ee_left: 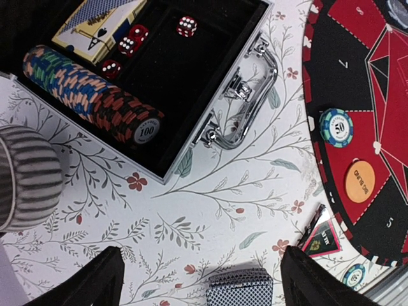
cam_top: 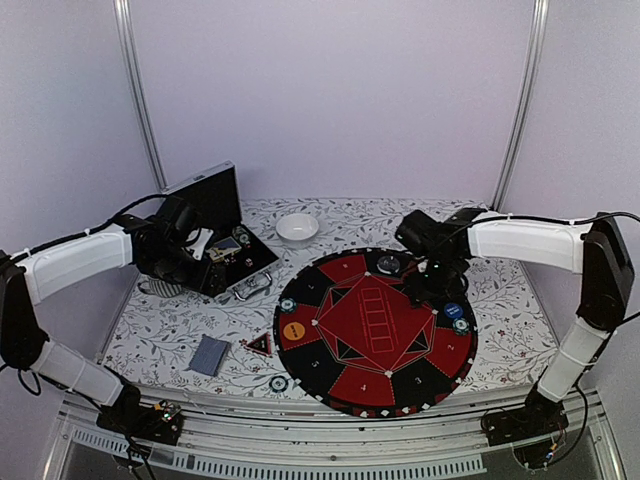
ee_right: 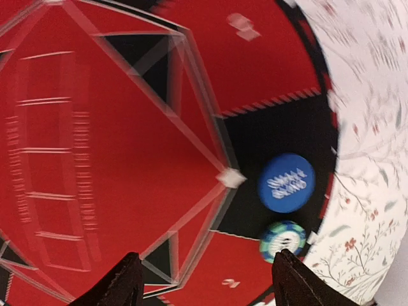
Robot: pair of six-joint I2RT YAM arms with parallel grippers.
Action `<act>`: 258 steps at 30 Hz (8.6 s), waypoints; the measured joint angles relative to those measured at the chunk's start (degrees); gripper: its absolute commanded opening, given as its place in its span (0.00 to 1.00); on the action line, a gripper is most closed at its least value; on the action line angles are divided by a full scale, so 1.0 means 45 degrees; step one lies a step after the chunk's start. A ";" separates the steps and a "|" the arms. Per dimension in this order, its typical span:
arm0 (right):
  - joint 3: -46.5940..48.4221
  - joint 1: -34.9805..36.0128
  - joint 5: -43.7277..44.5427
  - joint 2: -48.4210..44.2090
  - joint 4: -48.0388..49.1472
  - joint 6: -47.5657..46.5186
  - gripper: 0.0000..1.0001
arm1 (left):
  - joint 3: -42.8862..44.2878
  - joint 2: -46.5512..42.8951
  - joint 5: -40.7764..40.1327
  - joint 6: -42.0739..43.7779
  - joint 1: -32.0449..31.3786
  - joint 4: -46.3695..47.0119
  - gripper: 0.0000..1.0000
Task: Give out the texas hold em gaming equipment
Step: Pick up the pile of poker chips from the corner of the board, then place the poker chips pile at the big blind area, then pick up the pile of poker chips from the chip case.
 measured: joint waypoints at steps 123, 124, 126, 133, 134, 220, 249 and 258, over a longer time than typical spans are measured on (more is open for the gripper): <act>0.0782 0.3201 -0.1535 0.2069 0.2137 -0.1753 0.79 | 0.0865 0.5260 -0.0772 -0.1486 -1.0865 -0.0466 0.39; 0.0782 0.3201 -0.1535 0.2069 0.2132 -0.1753 0.79 | 0.0865 0.5246 -0.0767 -0.1486 -1.0812 -0.0529 0.39; 0.0787 0.3201 -0.1535 0.2069 0.2113 -0.1753 0.79 | 0.0865 0.5212 -0.0758 -0.1491 -1.0690 -0.0719 0.39; 0.0889 0.3201 -0.1525 0.2069 0.2016 -0.1744 0.79 | 0.0869 0.4857 -0.0714 -0.1486 -1.0210 -0.1054 0.39; 0.0908 0.3201 -0.1525 0.2069 0.1996 -0.1744 0.79 | 0.0903 0.4760 -0.0670 -0.1477 -1.0064 -0.1122 0.39; 0.1161 0.1792 -0.0189 -0.1253 0.2331 -0.1962 0.88 | 0.8160 0.5848 -0.1919 0.0860 -0.0690 -0.2220 0.67; 0.0180 0.1511 -0.0500 -0.0986 0.3075 -0.2987 0.88 | 0.5333 0.6917 -0.0437 0.1588 0.1525 -0.1783 0.41; 0.0180 0.1511 -0.0787 -0.0889 0.3075 -0.2987 0.87 | 0.5333 0.6994 -0.1035 0.1724 0.1511 -0.1627 0.40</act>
